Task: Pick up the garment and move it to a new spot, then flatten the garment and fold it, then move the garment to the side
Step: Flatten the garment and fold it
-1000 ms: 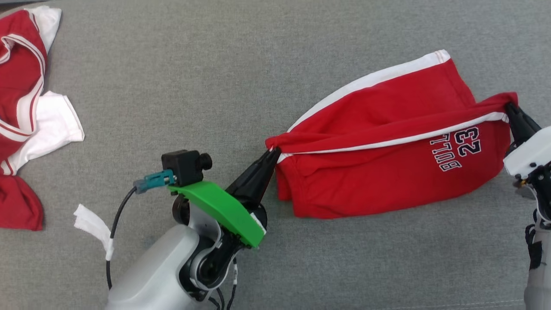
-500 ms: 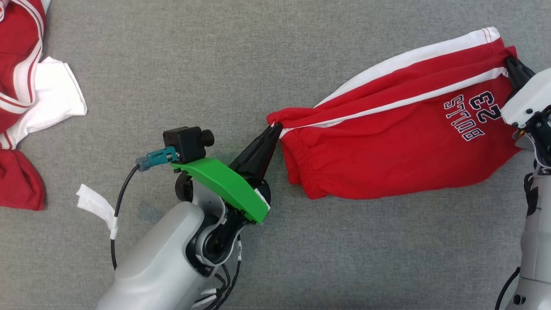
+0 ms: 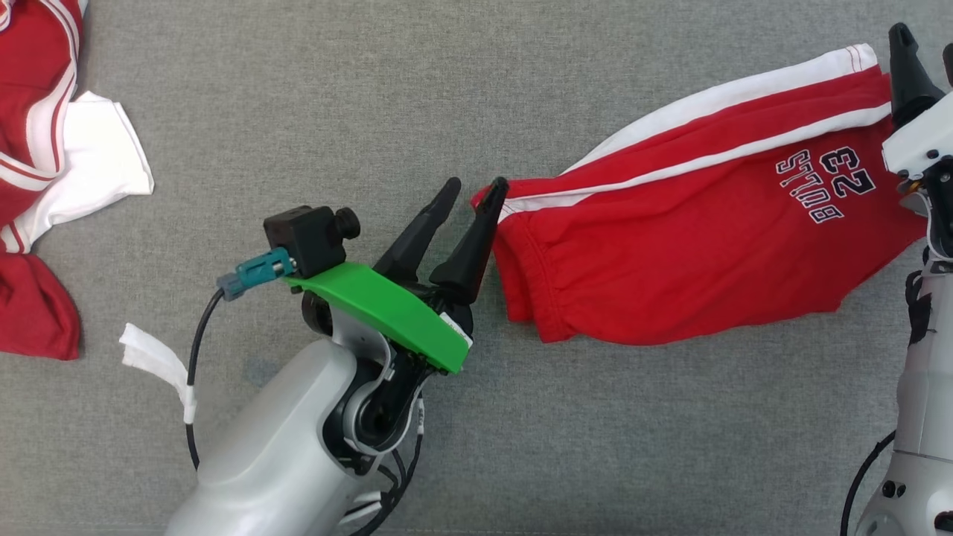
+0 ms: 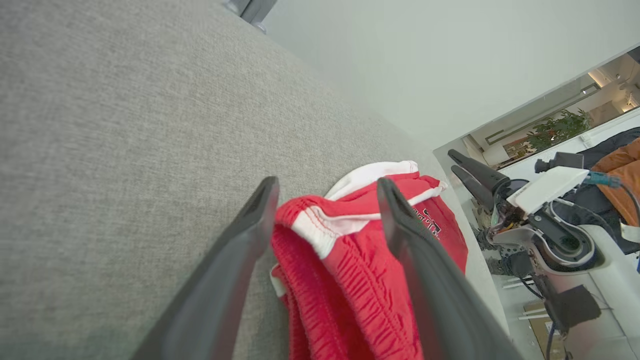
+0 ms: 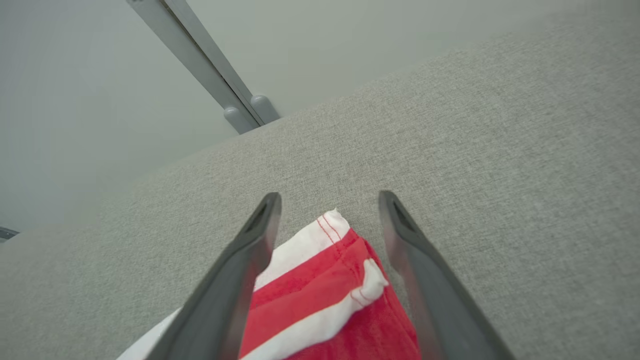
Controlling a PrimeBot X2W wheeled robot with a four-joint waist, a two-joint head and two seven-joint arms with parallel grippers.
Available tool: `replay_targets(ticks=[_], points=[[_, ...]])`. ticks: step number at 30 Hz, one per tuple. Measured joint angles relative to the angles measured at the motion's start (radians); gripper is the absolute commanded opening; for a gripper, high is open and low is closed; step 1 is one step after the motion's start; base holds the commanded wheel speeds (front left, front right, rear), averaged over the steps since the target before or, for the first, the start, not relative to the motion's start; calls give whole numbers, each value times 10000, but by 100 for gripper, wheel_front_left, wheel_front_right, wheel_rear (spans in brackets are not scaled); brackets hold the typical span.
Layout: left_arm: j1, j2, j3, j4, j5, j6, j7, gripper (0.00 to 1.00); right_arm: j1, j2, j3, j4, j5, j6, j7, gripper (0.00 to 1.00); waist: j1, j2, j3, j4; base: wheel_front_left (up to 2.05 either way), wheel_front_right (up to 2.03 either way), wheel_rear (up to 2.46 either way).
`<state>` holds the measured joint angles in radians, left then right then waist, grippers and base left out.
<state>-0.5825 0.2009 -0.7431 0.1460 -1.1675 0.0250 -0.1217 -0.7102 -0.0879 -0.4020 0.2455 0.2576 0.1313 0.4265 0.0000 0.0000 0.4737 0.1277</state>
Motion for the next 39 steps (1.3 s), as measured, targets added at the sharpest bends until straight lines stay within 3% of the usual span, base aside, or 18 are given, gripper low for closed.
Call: replay_targets(ticks=[5,10,13,19,30,31,32,39], points=[[346,384,-2,-382,911,418,-807,100,377,-232,571,-249,313,2,-506,100,0,0,-115,-105,0,0,0],[1083,769,268,-1045,2266,945,-1350,100,1592,-1371,1546,-736,33,0,17,100,0,0,-341,-231,0,0,0],[1723,859,384,-1509,2905,1045,-1377,100,2186,-1860,1906,-1007,19,0,646,100,0,0,-445,-306,0,0,0],[2704,842,1093,-2038,3885,1018,-1406,100,2489,-2380,2111,-1112,-81,0,1269,100,0,0,-329,-296,0,0,0],[3592,-138,2890,-2326,6585,328,-1409,100,1728,-2008,2382,169,330,-2,1515,100,0,0,-110,195,0,0,0],[3676,-232,2980,-2272,6706,224,-1409,100,1657,-1946,2303,284,349,-2,1450,43,0,0,-119,232,0,0,0],[3775,-376,3166,-2217,6755,107,-1409,100,1579,-1818,2205,418,472,-8,1346,0,0,0,-138,274,0,0,0],[4585,-928,4263,-1985,7515,-556,-1407,100,1477,-1440,1267,1156,1037,2,742,0,0,0,-552,331,0,0,0]])
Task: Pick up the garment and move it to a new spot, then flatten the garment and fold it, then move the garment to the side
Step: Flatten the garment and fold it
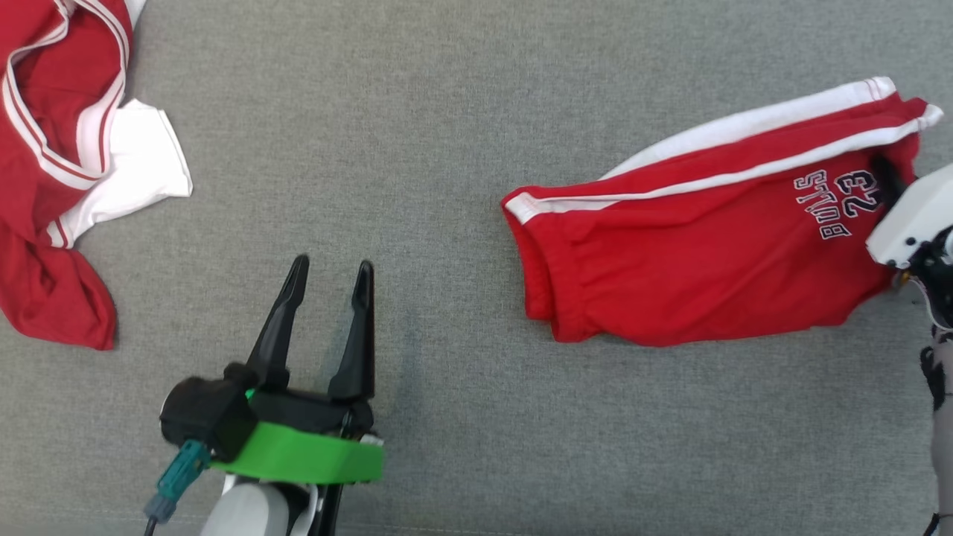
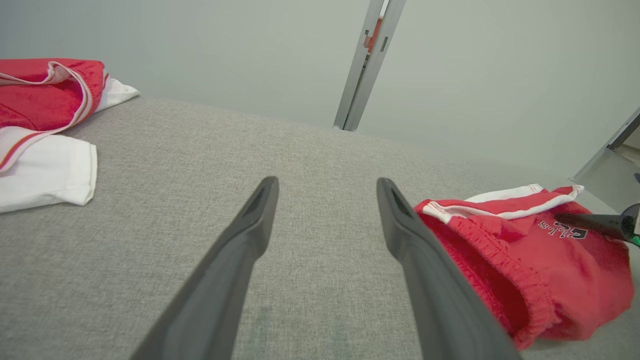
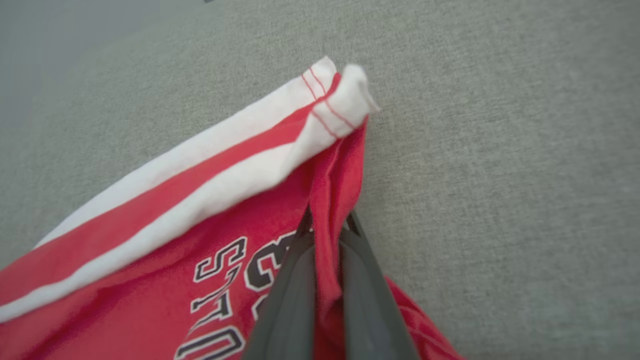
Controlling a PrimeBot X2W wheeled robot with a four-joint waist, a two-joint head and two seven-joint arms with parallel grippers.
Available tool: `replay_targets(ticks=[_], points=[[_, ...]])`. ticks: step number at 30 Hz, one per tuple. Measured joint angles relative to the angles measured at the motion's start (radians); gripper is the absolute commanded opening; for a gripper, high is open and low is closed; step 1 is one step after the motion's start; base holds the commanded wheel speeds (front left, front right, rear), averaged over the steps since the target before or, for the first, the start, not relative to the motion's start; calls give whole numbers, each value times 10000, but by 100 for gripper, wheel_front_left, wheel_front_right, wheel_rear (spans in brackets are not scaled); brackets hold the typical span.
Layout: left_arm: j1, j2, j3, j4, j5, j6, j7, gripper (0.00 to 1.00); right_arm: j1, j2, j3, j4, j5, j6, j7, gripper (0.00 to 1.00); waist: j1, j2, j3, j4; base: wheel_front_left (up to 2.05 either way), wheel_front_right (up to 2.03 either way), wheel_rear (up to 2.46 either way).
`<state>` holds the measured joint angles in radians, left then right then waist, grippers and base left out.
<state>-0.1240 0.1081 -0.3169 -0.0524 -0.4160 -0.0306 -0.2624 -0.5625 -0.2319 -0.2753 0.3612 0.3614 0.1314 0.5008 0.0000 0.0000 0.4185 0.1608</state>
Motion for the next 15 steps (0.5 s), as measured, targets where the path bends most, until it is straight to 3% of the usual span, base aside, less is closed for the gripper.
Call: replay_targets(ticks=[10,15], points=[[1697,-399,1200,332,640,-495,-2,100,1446,-1131,-2514,-245,117,-2,-50,0,-1,0,-1174,-177,0,0,0],[2143,-533,1436,506,570,-575,-2,100,2102,-1243,-2773,-1331,150,-2,545,0,0,0,-1760,-227,0,0,0]])
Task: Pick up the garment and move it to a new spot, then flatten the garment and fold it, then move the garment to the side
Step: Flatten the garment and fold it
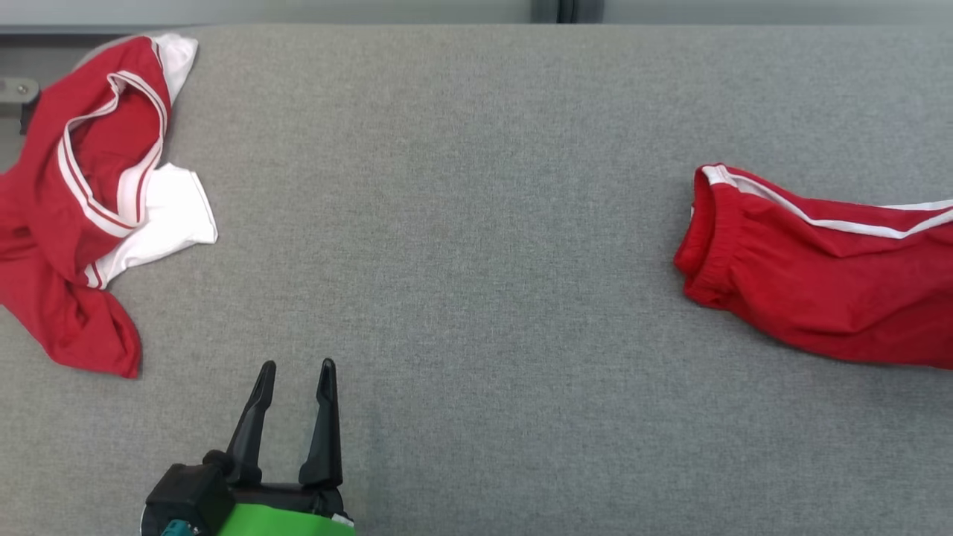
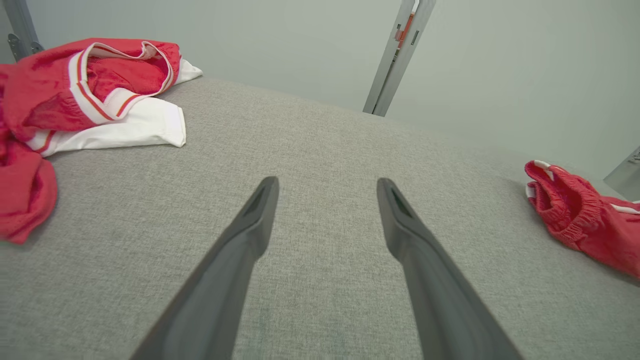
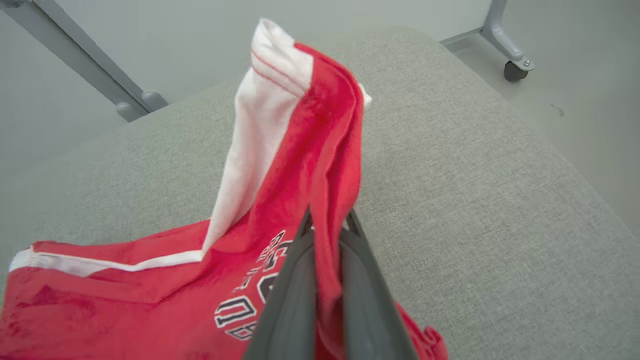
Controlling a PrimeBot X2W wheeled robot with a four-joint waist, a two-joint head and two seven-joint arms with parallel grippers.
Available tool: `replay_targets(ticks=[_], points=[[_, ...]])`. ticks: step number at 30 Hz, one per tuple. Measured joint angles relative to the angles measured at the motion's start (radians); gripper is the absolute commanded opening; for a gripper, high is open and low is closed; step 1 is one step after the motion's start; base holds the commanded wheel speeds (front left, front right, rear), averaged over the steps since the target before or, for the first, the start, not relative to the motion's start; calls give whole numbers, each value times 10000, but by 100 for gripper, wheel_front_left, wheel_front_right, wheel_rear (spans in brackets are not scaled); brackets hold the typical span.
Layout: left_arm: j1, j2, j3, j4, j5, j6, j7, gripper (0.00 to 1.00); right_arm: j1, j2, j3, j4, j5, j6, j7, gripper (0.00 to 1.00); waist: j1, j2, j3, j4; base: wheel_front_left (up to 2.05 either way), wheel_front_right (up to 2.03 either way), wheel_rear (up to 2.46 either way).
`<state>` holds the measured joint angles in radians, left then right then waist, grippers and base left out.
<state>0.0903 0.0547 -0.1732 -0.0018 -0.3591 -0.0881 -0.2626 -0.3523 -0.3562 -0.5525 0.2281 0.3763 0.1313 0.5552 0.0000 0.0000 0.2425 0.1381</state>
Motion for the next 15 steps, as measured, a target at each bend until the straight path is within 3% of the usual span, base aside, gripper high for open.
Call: replay_targets(ticks=[3,7,15], points=[[57,-21,-52,63,-75,-36,0,100,153,134,385,-642,36,0,360,0,0,0,-228,-27,0,0,0],[19,-38,-437,107,-337,-44,0,100,396,677,1758,-1331,136,0,897,0,0,0,-370,-38,0,0,0],[-278,-46,-719,314,-525,4,0,100,296,2031,3764,-1093,-297,0,819,0,0,0,-213,83,0,0,0]])
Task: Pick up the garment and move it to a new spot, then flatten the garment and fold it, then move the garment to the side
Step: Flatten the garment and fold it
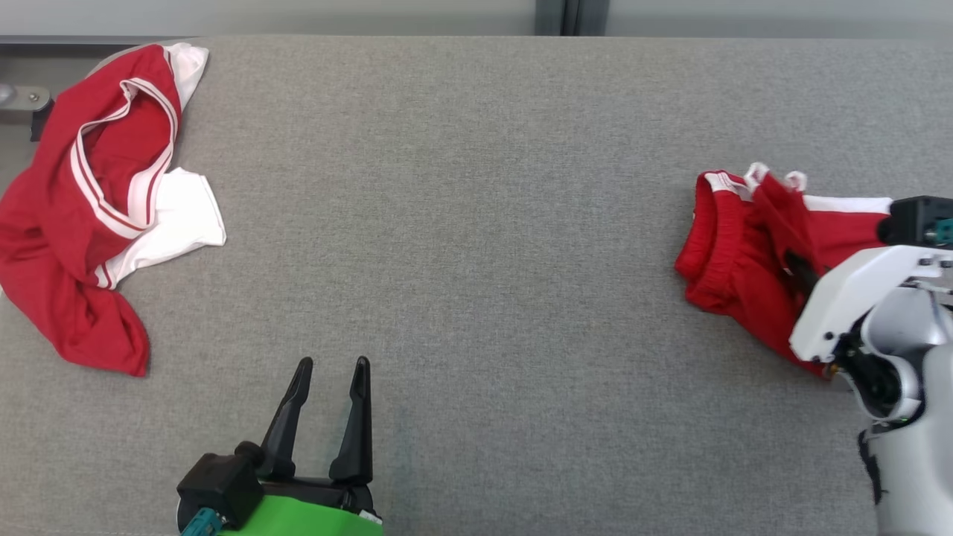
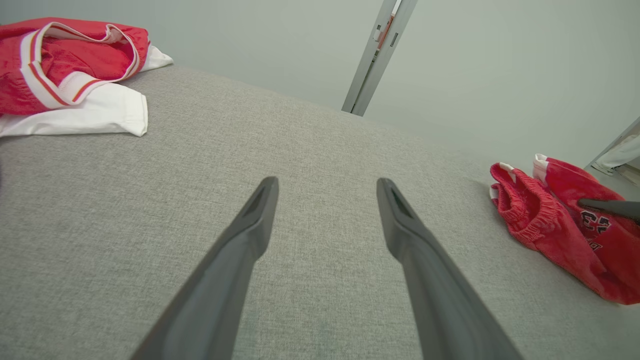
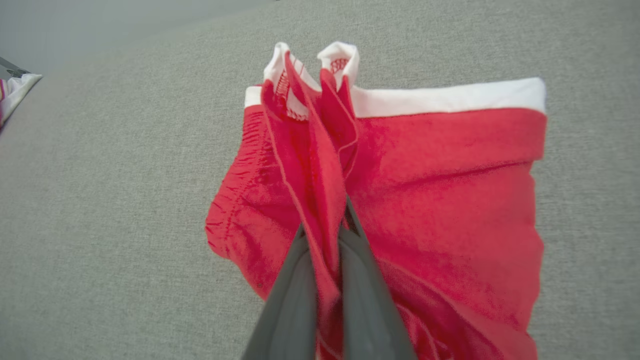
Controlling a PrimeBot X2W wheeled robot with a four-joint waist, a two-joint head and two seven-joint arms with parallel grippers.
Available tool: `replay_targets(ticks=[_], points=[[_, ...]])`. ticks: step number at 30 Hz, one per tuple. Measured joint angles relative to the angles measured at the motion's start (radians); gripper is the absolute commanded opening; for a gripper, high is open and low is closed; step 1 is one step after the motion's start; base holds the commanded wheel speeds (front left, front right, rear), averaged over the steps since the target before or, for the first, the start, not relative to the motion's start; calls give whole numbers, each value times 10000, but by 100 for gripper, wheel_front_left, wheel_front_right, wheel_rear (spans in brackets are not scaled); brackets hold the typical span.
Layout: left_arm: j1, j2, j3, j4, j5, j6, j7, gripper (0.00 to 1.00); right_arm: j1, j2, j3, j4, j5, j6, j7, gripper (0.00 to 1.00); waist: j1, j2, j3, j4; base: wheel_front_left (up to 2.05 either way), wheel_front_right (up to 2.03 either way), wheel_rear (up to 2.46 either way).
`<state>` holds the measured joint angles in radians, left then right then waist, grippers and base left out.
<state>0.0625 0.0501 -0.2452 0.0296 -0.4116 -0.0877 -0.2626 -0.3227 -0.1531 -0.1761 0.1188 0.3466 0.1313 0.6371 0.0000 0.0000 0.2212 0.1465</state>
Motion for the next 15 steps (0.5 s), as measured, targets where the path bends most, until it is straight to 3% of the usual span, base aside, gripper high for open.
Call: replay_targets(ticks=[7,15], points=[[-123,0,50,157,0,0,0,100,-373,495,391,892,-533,0,-813,0,0,0,31,154,0,0,0],[-124,0,-132,288,-13,46,0,100,-656,587,623,1442,-673,0,-1622,0,0,0,-49,123,0,0,0]])
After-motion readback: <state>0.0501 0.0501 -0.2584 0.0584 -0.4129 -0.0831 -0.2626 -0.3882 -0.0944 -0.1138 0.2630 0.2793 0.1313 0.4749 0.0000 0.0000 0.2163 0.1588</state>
